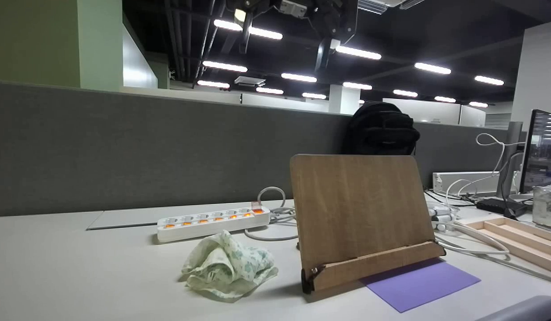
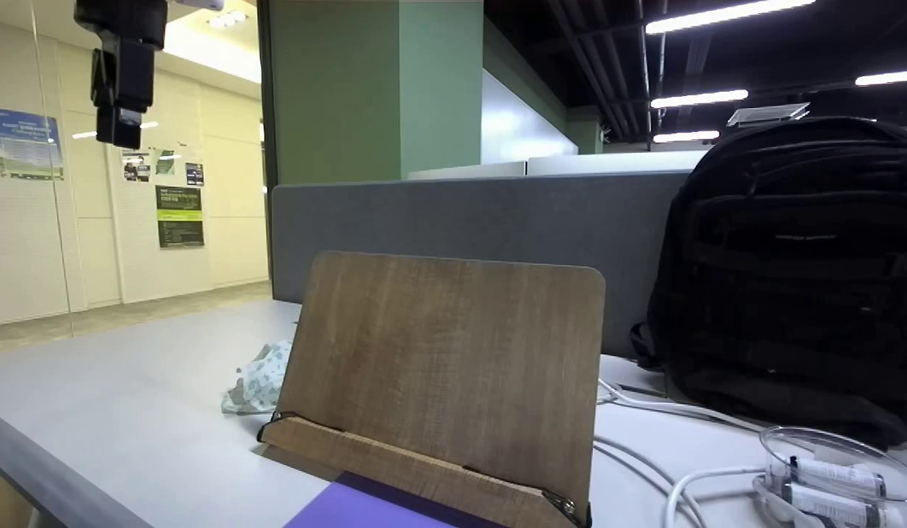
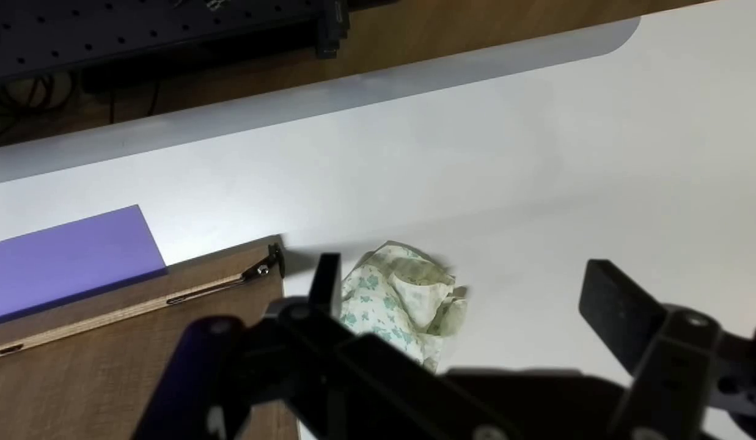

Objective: Hang the cloth on the object

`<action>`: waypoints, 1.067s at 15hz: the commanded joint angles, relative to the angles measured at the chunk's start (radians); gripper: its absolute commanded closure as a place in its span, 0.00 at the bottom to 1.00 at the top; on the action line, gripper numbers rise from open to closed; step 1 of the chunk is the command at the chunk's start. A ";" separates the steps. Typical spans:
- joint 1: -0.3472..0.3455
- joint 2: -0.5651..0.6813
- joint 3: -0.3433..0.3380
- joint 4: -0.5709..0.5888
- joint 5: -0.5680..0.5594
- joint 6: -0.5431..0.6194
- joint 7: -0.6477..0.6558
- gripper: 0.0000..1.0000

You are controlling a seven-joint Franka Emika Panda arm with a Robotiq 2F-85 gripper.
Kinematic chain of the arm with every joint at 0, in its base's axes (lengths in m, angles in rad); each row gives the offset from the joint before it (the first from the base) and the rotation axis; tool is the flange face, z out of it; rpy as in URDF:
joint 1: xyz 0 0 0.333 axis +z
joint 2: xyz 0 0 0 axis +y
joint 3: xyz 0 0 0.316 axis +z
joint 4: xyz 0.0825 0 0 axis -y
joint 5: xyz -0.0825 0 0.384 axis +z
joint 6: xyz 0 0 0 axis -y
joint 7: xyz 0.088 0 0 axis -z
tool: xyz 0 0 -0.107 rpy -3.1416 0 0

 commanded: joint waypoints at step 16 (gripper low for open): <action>0.031 0.396 0.045 0.100 -0.060 0.304 -0.119 0.00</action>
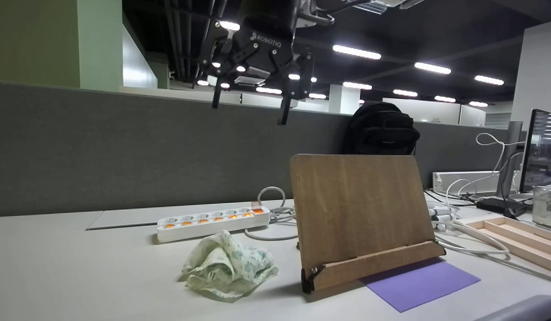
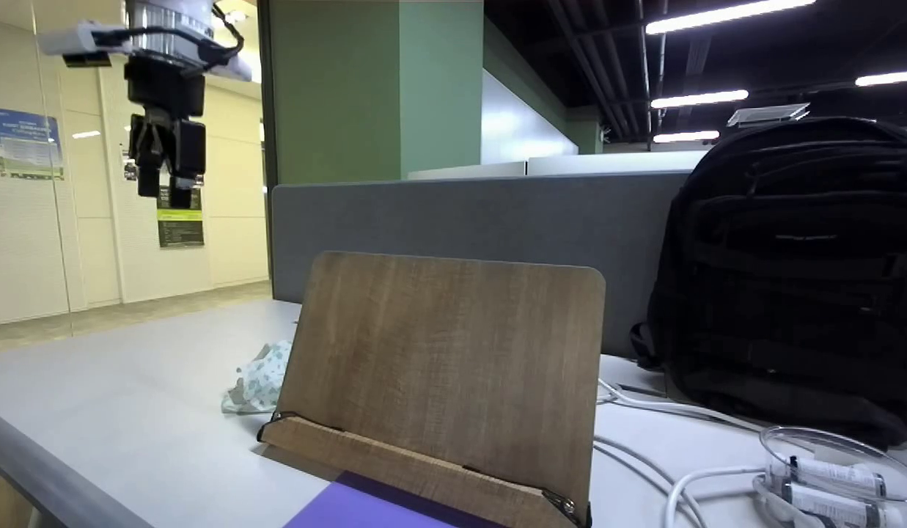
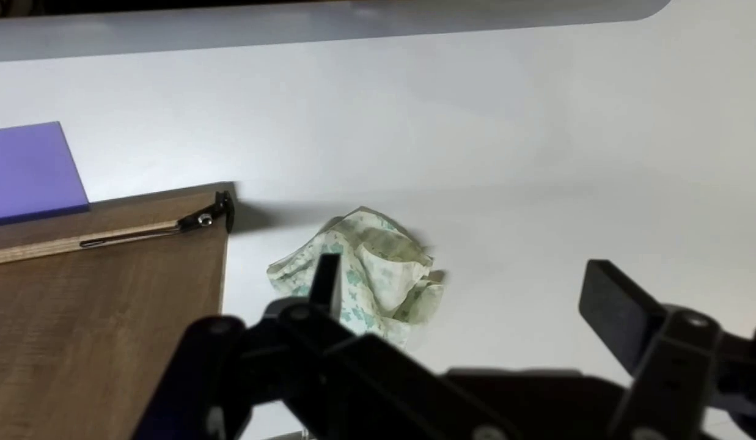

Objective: Hang the cloth on the object

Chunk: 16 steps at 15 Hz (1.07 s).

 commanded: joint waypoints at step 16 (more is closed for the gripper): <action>0.070 0.440 -0.026 0.182 -0.307 0.249 0.098 0.00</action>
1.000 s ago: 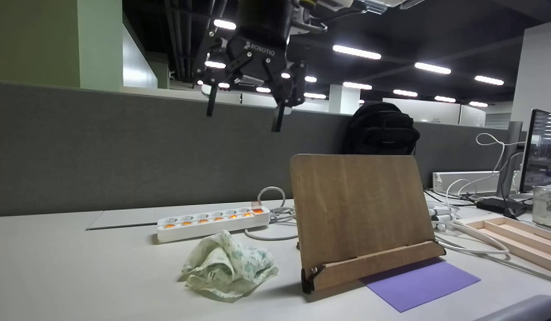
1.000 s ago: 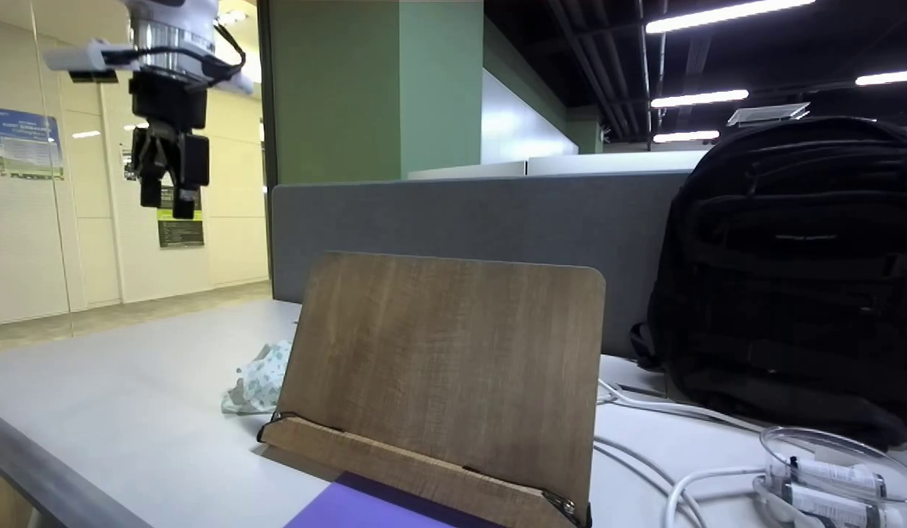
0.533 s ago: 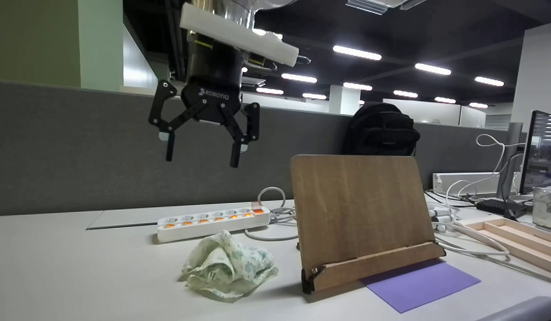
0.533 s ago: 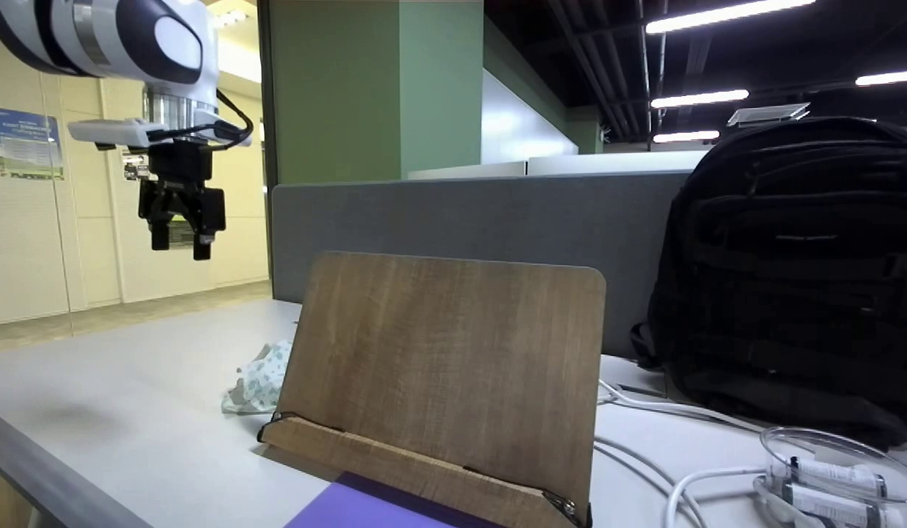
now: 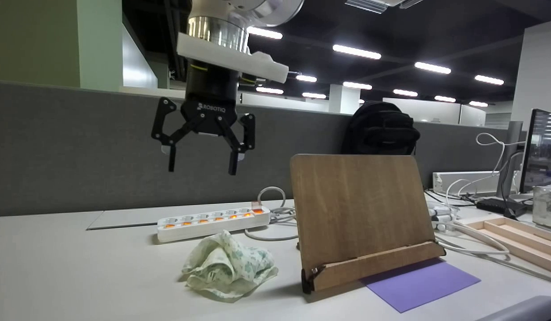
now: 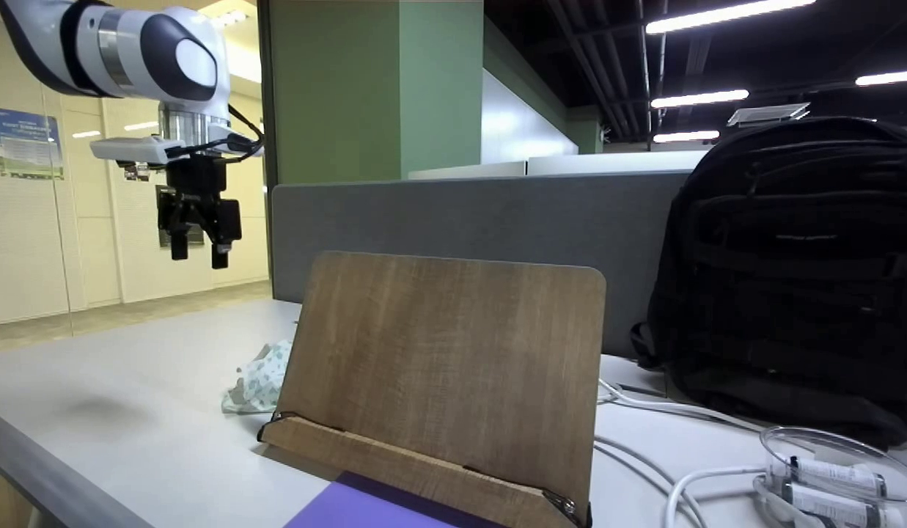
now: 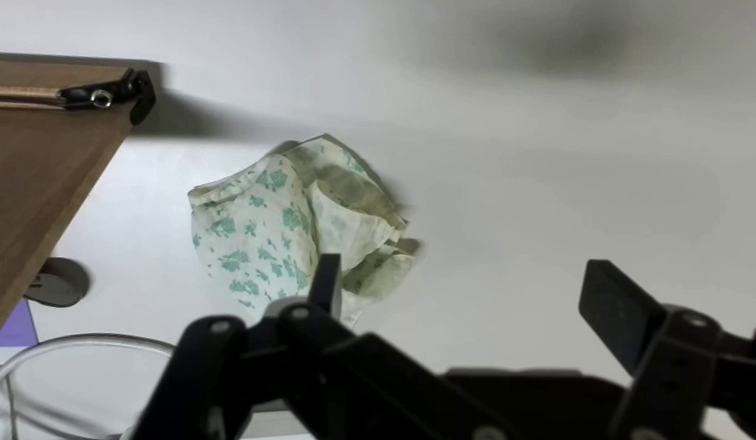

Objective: Hang the cloth on the object

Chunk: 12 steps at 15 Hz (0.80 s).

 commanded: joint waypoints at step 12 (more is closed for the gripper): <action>0.054 0.254 -0.148 0.092 -0.243 0.090 0.102 0.00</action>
